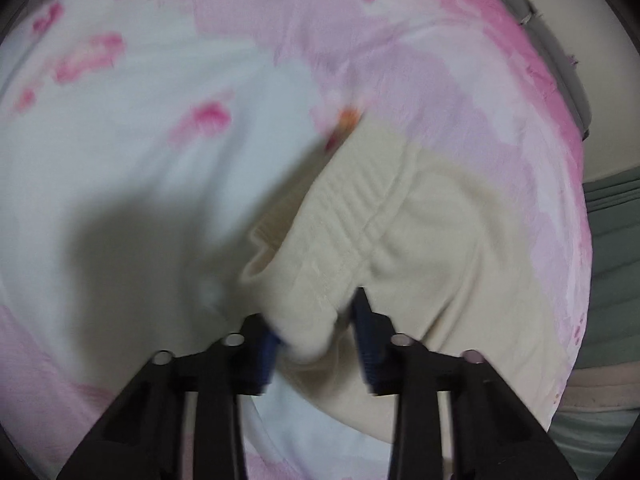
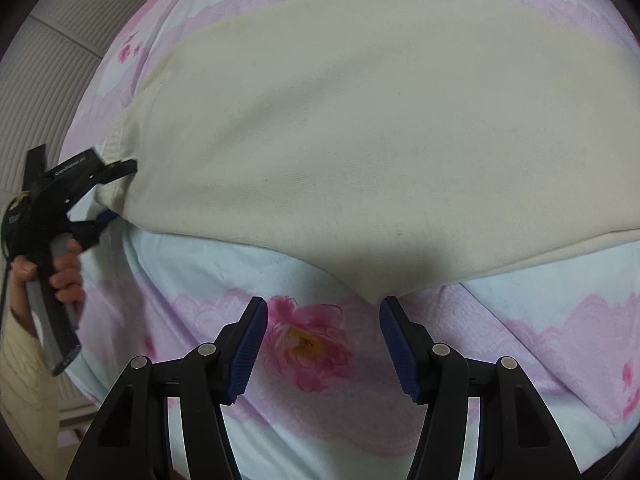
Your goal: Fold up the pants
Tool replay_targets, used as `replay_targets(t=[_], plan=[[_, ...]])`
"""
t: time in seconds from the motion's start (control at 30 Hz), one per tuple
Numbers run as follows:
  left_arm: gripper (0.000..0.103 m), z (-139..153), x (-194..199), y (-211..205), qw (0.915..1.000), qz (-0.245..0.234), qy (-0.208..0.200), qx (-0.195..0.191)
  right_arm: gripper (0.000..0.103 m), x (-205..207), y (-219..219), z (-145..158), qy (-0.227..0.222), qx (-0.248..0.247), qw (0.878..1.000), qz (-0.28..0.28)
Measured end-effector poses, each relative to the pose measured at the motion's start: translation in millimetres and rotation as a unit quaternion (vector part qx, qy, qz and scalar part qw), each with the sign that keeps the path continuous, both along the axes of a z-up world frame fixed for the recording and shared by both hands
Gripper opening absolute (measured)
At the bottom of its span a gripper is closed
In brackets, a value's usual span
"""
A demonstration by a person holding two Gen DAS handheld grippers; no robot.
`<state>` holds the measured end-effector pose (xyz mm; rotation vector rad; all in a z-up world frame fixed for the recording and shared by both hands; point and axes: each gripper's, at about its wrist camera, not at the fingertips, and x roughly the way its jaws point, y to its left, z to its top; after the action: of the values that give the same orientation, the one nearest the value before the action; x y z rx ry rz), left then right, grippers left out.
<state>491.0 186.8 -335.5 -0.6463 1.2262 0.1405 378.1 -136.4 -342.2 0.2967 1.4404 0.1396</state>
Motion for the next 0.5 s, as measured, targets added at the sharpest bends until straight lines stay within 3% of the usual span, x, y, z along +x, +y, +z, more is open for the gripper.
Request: replay_targets(t=[0.07, 0.3, 0.4, 0.5], plan=[[0.023, 16.5, 0.4, -3.1, 0.9998, -0.007, -0.019, 0.006, 0.059, 1.2, -1.3, -2.0, 0.003, -0.001, 1.0, -0.001], [0.021, 61.5, 11.0, -17.9, 0.997, -0.025, -0.07, 0.022, 0.059, 3.5, -11.4, -15.0, 0.023, 0.018, 0.999, -0.015], [0.021, 66.9, 20.3, -17.1, 0.9966, -0.027, -0.075, 0.02, 0.058, 8.0, -13.9, -16.0, 0.025, 0.029, 0.999, -0.016], [0.021, 63.3, 22.5, -11.7, 0.9973, -0.02, -0.069, 0.016, 0.058, 13.3, -12.0, 0.6, -0.005, 0.023, 1.0, -0.011]])
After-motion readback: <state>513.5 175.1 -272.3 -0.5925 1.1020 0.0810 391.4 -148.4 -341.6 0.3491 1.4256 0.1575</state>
